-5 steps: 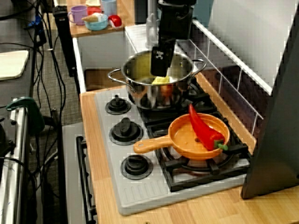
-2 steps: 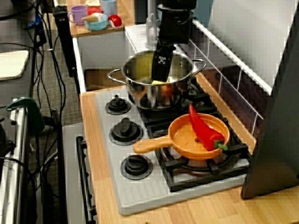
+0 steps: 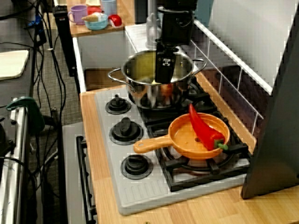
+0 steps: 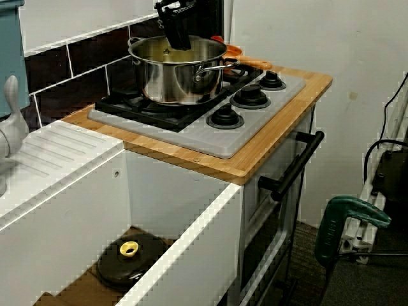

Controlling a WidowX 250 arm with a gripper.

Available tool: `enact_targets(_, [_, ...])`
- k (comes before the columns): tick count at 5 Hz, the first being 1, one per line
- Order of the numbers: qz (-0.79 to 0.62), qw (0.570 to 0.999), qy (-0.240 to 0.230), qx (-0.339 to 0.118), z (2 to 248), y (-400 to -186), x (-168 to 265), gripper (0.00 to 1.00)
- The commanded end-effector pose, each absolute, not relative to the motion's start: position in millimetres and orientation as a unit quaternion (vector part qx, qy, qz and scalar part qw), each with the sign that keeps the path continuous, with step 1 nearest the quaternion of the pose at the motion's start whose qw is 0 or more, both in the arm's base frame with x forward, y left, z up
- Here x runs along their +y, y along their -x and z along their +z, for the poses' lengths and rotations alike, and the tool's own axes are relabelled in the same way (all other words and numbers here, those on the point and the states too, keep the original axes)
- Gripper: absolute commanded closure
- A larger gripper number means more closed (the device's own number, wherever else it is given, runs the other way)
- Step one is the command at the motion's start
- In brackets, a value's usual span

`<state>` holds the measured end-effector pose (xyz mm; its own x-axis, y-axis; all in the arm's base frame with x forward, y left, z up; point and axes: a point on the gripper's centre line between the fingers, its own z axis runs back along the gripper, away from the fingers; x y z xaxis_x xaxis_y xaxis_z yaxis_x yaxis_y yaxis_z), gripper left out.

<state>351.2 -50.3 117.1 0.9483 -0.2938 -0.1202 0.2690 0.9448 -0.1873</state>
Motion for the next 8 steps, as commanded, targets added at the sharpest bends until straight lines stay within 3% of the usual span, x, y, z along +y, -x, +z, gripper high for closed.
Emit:
enact_targets(1, [-0.101,0.99,0.083,0.05,138,-349,-59,0.0])
enact_targets(5, [-0.094,0.991,0.082,0.045,144,-358,-80,0.0])
enact_targets(8, [-0.096,0.993,0.05,0.037,102,-349,-96,0.0])
